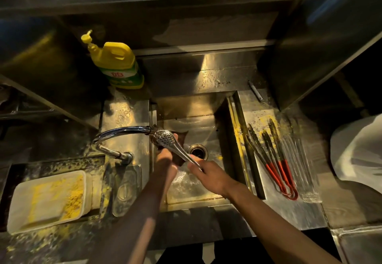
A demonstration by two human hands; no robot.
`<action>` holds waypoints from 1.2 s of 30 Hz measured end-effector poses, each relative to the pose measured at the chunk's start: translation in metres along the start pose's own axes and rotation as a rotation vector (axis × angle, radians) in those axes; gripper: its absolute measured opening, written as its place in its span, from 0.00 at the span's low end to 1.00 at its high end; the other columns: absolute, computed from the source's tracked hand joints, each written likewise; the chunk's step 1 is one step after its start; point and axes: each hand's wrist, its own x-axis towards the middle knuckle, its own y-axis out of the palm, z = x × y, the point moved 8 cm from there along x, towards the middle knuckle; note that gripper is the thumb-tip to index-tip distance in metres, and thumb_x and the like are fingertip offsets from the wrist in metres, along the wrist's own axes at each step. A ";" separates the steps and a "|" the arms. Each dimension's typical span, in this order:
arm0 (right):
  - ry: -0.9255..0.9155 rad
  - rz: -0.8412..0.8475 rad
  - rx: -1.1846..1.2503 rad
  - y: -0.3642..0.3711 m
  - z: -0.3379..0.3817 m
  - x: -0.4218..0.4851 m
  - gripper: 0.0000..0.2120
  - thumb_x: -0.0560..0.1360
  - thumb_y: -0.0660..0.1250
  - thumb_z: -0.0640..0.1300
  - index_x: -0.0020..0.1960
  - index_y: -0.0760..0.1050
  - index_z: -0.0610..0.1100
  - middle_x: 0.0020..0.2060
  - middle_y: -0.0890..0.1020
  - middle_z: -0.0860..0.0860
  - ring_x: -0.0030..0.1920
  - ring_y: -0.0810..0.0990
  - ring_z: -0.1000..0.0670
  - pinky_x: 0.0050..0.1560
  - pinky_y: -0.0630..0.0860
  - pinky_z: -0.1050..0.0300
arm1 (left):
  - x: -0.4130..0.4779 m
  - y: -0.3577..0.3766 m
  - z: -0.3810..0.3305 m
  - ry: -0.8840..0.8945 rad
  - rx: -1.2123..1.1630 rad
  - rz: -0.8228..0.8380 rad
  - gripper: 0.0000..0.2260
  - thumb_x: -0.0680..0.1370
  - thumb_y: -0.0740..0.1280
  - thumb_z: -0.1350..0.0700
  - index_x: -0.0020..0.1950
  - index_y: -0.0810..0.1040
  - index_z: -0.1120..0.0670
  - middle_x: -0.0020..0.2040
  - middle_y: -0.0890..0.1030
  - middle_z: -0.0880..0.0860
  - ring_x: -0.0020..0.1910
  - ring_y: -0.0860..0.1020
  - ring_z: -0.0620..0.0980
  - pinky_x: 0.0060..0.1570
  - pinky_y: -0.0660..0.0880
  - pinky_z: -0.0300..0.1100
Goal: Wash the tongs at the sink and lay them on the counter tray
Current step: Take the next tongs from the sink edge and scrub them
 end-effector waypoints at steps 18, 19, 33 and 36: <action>-0.053 0.110 -0.178 -0.050 -0.029 -0.002 0.22 0.82 0.58 0.62 0.75 0.64 0.64 0.40 0.82 0.52 0.39 0.81 0.56 0.44 0.79 0.58 | 0.002 0.016 -0.044 0.346 0.429 0.328 0.08 0.81 0.62 0.59 0.45 0.76 0.61 0.35 0.80 0.55 0.35 0.78 0.52 0.32 0.76 0.41; -0.071 0.099 -0.190 -0.053 -0.026 0.001 0.21 0.82 0.58 0.61 0.74 0.65 0.64 0.40 0.82 0.52 0.38 0.80 0.57 0.41 0.78 0.61 | 0.005 0.016 -0.043 0.346 0.406 0.325 0.09 0.81 0.62 0.57 0.45 0.76 0.61 0.35 0.79 0.56 0.34 0.78 0.52 0.31 0.76 0.41; -0.086 0.067 -0.293 -0.053 -0.029 0.013 0.21 0.82 0.56 0.62 0.75 0.66 0.63 0.36 0.79 0.56 0.33 0.77 0.60 0.36 0.70 0.67 | 0.016 0.004 -0.022 0.228 0.522 0.356 0.16 0.81 0.62 0.51 0.46 0.75 0.65 0.35 0.78 0.63 0.27 0.77 0.56 0.27 0.74 0.44; -0.084 0.078 -0.293 -0.052 -0.027 0.014 0.21 0.83 0.56 0.60 0.75 0.67 0.62 0.36 0.79 0.56 0.33 0.76 0.60 0.36 0.70 0.67 | 0.019 -0.002 -0.005 0.116 0.430 0.333 0.15 0.79 0.65 0.53 0.56 0.76 0.65 0.45 0.79 0.66 0.36 0.80 0.59 0.28 0.78 0.46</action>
